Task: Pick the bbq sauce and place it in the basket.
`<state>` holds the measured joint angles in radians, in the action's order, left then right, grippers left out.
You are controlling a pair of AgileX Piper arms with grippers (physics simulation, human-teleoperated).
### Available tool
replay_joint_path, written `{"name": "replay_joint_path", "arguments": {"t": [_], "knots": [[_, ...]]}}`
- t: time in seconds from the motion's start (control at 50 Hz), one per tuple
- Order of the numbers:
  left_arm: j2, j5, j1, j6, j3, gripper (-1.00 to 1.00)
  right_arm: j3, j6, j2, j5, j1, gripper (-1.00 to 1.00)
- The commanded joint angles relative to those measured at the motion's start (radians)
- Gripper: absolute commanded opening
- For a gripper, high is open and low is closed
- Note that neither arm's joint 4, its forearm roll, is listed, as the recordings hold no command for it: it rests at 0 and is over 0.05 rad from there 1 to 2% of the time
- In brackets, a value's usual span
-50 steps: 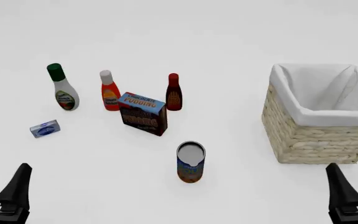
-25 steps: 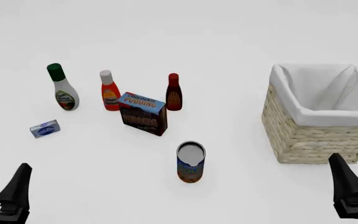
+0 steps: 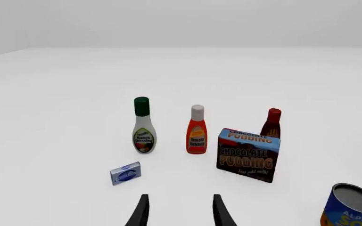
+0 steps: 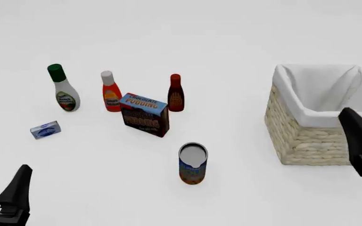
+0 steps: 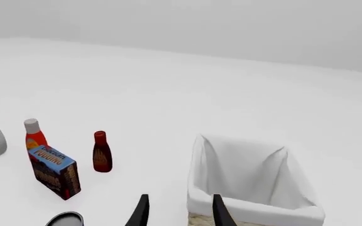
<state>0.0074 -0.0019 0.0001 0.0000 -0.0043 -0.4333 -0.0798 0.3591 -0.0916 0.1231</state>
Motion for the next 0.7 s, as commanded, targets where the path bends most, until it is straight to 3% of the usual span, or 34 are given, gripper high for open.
{"name": "replay_joint_path", "arguments": {"t": [0.02,0.3,0.4,0.58,0.7], "knots": [[0.0,0.0,0.0,0.0,0.0,1.0,-0.185,-0.03,0.169,-0.042,0.094,1.0],[0.0,0.0,0.0,0.0,0.0,1.0,-0.347,-0.016,0.406,-0.023,0.167,1.0],[0.0,0.0,0.0,0.0,0.0,1.0,-0.455,0.031,0.559,-0.014,0.209,1.0],[0.0,0.0,0.0,0.0,0.0,1.0,-0.611,-0.013,0.749,0.012,0.253,1.0],[0.0,0.0,0.0,0.0,0.0,1.0,-0.701,0.007,0.839,-0.014,0.279,1.0]]}}
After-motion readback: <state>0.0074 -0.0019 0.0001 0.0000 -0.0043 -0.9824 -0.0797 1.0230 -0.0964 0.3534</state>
